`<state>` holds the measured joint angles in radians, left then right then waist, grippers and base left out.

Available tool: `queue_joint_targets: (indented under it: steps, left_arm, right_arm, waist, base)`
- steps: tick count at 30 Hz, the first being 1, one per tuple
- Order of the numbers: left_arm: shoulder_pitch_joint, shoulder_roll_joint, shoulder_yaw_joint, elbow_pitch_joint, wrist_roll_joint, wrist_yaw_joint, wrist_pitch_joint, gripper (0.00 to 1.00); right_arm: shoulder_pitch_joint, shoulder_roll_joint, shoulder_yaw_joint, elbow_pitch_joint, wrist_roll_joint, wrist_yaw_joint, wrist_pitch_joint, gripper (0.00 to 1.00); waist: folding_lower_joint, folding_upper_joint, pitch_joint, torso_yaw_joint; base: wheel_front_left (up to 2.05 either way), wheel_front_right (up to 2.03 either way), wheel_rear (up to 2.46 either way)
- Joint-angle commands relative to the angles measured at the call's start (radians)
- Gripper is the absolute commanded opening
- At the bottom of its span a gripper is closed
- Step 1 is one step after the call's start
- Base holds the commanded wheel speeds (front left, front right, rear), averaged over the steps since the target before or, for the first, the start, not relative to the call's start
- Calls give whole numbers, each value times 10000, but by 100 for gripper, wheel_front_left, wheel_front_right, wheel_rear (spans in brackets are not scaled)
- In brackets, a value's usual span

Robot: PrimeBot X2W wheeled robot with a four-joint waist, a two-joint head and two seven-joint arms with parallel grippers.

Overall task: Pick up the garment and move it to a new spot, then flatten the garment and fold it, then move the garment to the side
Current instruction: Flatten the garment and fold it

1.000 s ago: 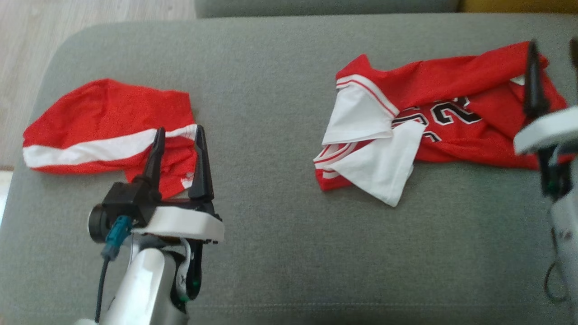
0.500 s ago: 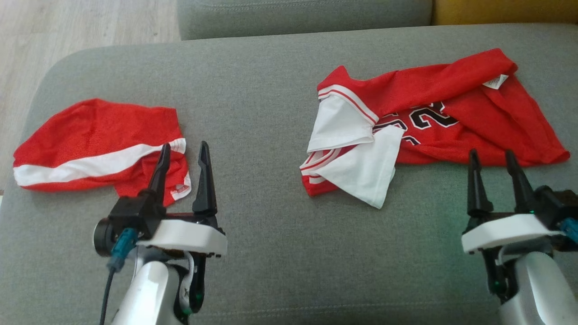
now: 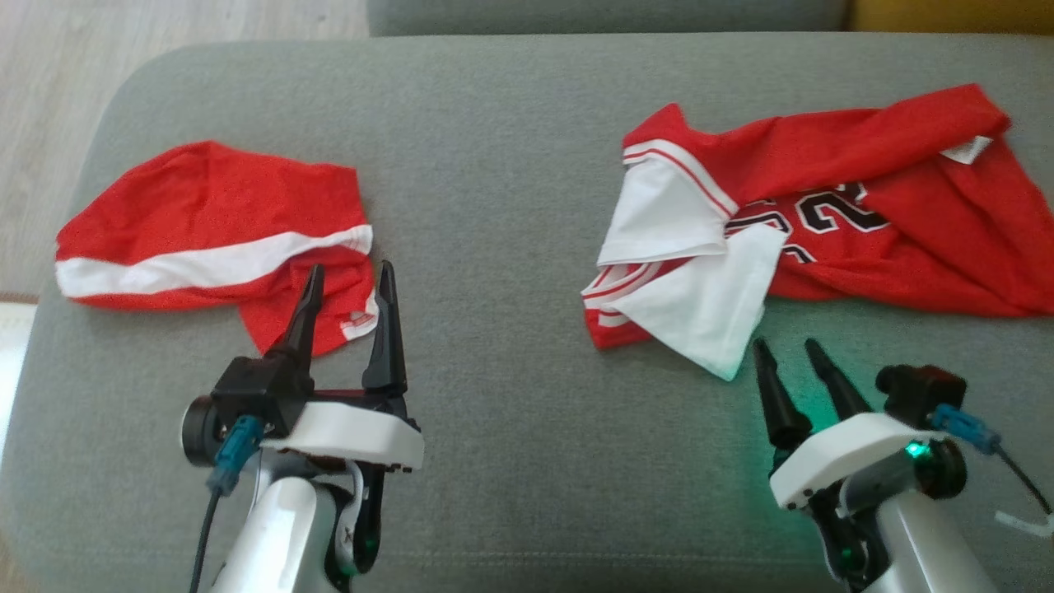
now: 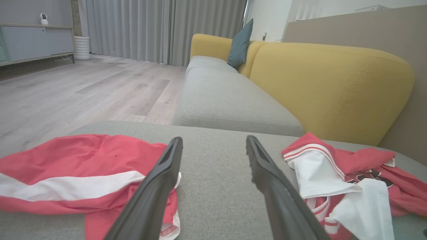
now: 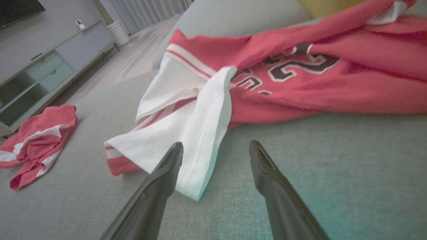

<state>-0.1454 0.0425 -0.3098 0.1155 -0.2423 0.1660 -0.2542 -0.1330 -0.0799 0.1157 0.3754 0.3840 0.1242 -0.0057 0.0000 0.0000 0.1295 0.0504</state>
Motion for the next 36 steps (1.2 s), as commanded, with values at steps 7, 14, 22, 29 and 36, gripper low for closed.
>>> queue_joint_targets:
  steps: [7, 14, 22, 29, 36]
  left_arm:
    - [-562, 77, 239, -314, -86, -5, -76, 100]
    - [-698, 77, 265, -294, -64, -2, -76, 100]
    - [-718, 77, 430, -261, -52, 43, -76, 100]
    - [-593, 77, 545, -254, -74, 66, -76, 100]
    - [-444, 77, 666, -268, -114, 101, -76, 100]
  right_arm:
    - [-765, 70, 297, 601, 533, 65, 422, 100]
    - [-1291, 146, 376, 1318, 954, 65, 601, 75]
    - [-1670, 37, 1658, 1144, 641, 65, 178, 0]
    - [-1715, 175, 3271, 81, 1090, 65, 189, 0]
    - [-1704, 280, 4697, -600, 1420, 65, 519, 0]
  waist:
    - [0, 0, 428, 543]
    - [0, 0, 685, 816]
    - [0, 0, 589, 756]
    - [0, 0, 202, 564]
    - [0, 0, -156, 545]
  base:
    - [0, 0, 0]
    - [0, 0, 0]
    - [0, 0, 0]
    - [0, 0, 0]
    - [0, 0, 0]
